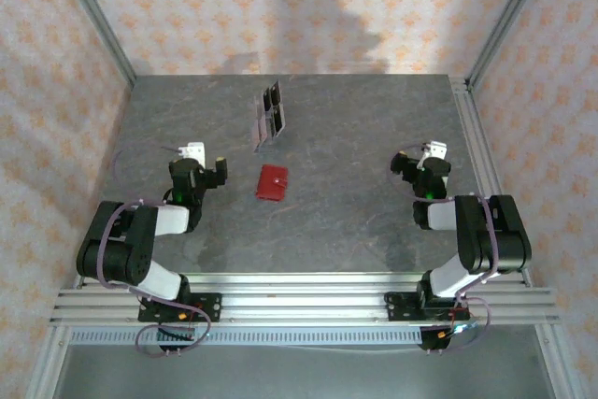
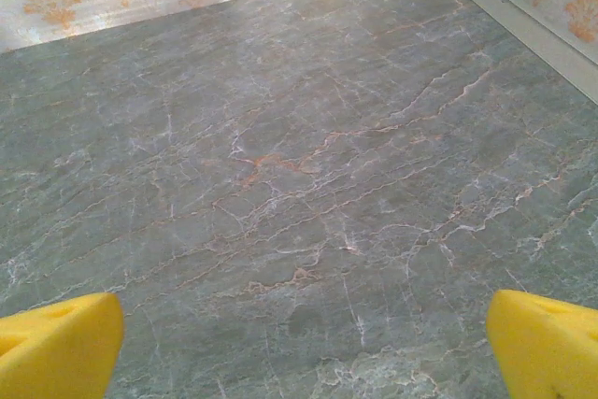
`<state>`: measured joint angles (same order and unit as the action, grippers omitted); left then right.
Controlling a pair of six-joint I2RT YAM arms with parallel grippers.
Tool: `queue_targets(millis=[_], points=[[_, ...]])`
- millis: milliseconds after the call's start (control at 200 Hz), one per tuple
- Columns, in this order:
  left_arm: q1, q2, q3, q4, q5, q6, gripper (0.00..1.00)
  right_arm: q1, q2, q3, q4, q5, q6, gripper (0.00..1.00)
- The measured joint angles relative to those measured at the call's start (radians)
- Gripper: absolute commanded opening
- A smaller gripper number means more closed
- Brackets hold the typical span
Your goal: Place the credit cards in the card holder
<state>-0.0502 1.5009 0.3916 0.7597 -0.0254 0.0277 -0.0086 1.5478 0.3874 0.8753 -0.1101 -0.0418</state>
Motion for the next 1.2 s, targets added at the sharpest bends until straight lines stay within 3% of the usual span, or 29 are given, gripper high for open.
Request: queue_targets(millis=[806,911,1061,1196], points=[[0.014,0.0,0.024,-0.021,0.01,-0.003,1.0,-0.002,0.0,0.0,0.001,-0.01,-0.011,0.99],[0.014,-0.021,0.101,-0.185,-0.003,-0.008,1.0,-0.002,-0.022,-0.019,0.003,0.005,-0.004,0.99],[0.014,-0.107,0.269,-0.425,-0.019,-0.031,1.0,-0.005,-0.186,-0.047,-0.063,0.069,0.022,0.99],[0.014,-0.252,0.299,-0.567,-0.038,-0.084,1.0,-0.006,-0.316,0.021,-0.235,0.124,0.095,0.99]])
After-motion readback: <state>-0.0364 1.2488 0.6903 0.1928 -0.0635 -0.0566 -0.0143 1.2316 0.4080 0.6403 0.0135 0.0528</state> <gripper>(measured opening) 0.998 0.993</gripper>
